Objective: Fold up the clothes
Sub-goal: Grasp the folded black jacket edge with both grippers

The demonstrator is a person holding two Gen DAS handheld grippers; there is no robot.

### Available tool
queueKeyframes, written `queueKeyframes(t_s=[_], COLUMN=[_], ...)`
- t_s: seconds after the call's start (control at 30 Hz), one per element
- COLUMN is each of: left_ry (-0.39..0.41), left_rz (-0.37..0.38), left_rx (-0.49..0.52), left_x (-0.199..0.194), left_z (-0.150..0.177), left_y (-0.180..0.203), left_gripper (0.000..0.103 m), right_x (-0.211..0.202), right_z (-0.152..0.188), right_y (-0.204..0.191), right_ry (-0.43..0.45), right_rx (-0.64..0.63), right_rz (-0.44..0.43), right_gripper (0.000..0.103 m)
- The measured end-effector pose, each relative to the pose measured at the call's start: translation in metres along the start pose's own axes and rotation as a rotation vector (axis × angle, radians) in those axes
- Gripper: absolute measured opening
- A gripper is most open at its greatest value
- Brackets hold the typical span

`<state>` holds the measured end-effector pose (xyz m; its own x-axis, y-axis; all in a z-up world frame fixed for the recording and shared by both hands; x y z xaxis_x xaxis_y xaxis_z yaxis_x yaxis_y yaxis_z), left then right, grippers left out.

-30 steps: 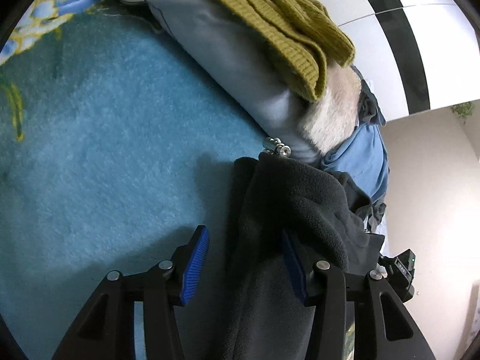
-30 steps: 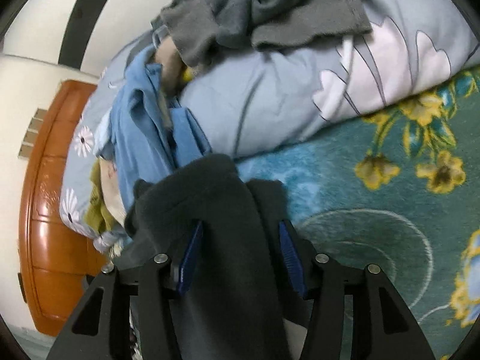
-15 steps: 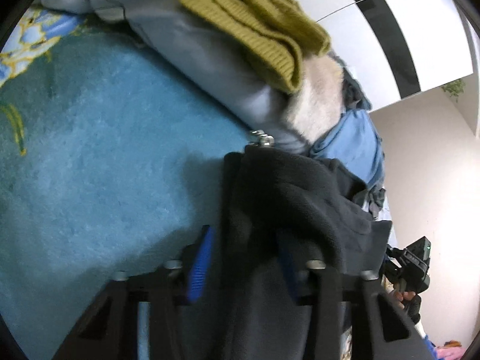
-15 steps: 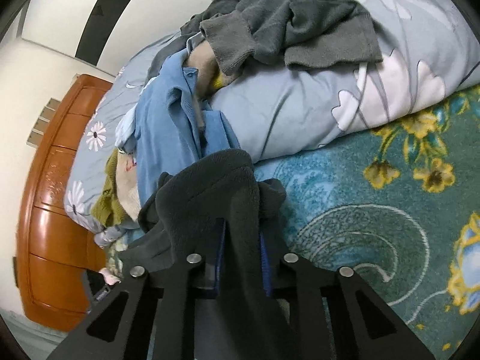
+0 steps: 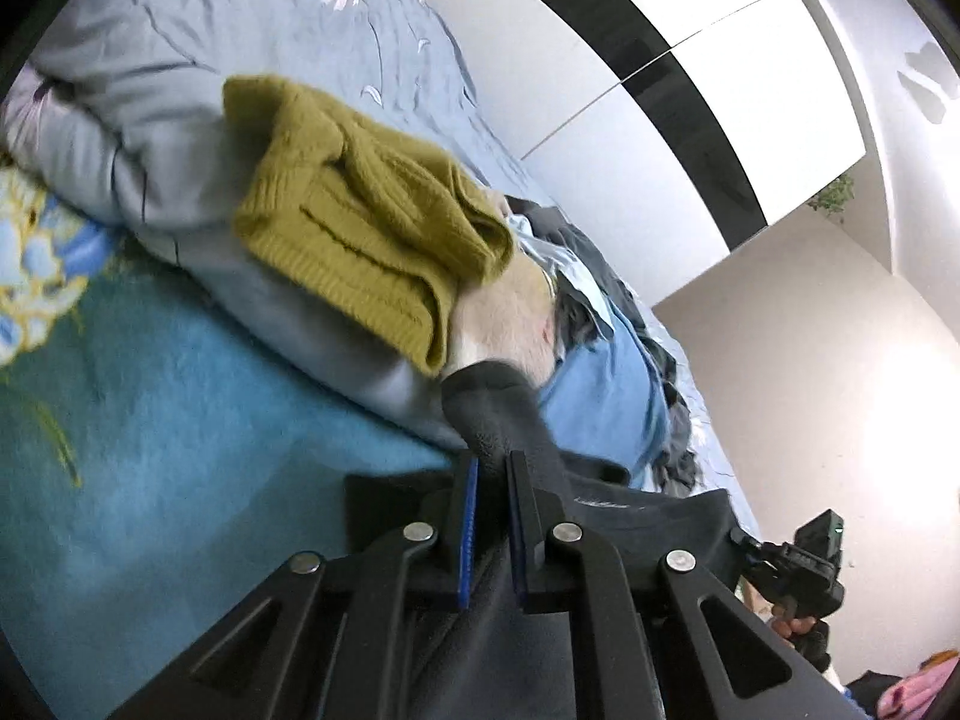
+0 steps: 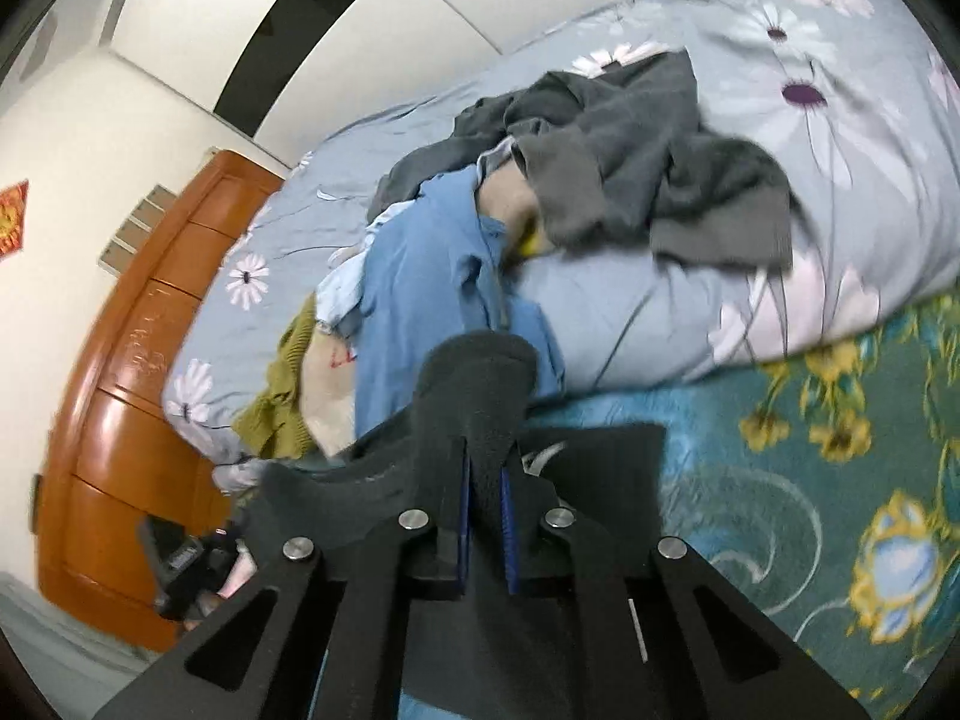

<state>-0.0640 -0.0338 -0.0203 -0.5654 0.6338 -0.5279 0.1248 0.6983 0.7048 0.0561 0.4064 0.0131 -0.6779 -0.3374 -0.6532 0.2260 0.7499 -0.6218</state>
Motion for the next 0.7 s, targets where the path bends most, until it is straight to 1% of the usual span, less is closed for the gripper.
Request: queueKeyframes(t_s=[0.07,0.17,0.23,0.3,0.4,0.5,0.57,0.63,0.7], left_ry=[-0.021,-0.074,-0.108,-0.115,-0.113,-0.161,-0.186,-0.184,-0.172], left_rz=[-0.062,-0.145,-0.179,-0.186,-0.198,-0.246,-0.253,-0.242,-0.206], left_rx=[-0.015,-0.055,-0.070,-0.080,-0.086,-0.064,-0.060,-0.076,-0.119], left_x=[0.012,0.031,0.039,0.042,0.046,0.058,0.063,0.060,0.051], left_z=[0.002,0.015,0.024,0.029,0.026,0.027,0.029,0.029,0.026], left_y=[-0.014,-0.040,-0.052,-0.058,-0.061,-0.060,-0.057,-0.054,-0.053], left_gripper=[0.010,0.010,0.010,0.010,0.010,0.010,0.010,0.010,0.012], right_x=[0.008,0.031,0.045,0.052,0.056,0.063,0.070,0.073,0.071], right_z=[-0.005,-0.003,0.002,0.008,0.007,0.008,0.012,0.014,0.013], right_y=[0.008,0.035,0.051,0.061,0.067,0.070,0.071,0.071,0.069], right_ry=[0.007,-0.022,-0.051,-0.067,-0.065,-0.083,-0.101,-0.111,-0.110], right_rx=[0.016,0.083,0.115,0.136,0.149,0.148,0.164,0.175,0.174], right_rz=[0.020,0.090,0.135,0.154,0.163,0.195,0.212,0.213,0.198], right_gripper=[0.009,0.009,0.008,0.009,0.009,0.009,0.009,0.009,0.009])
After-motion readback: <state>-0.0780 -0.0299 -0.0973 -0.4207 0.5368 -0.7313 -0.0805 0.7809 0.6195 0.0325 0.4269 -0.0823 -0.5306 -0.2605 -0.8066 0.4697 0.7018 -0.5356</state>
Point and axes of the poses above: each gripper's, at about its wrist camera, not at the fingertips, and x roughly the way its jaws point, y to its right, z to its underside, the point moved 4 cm from there along x, roughly the way its jaws point, and after that the axes turned 1 degree about z, right-handed, at the moved point
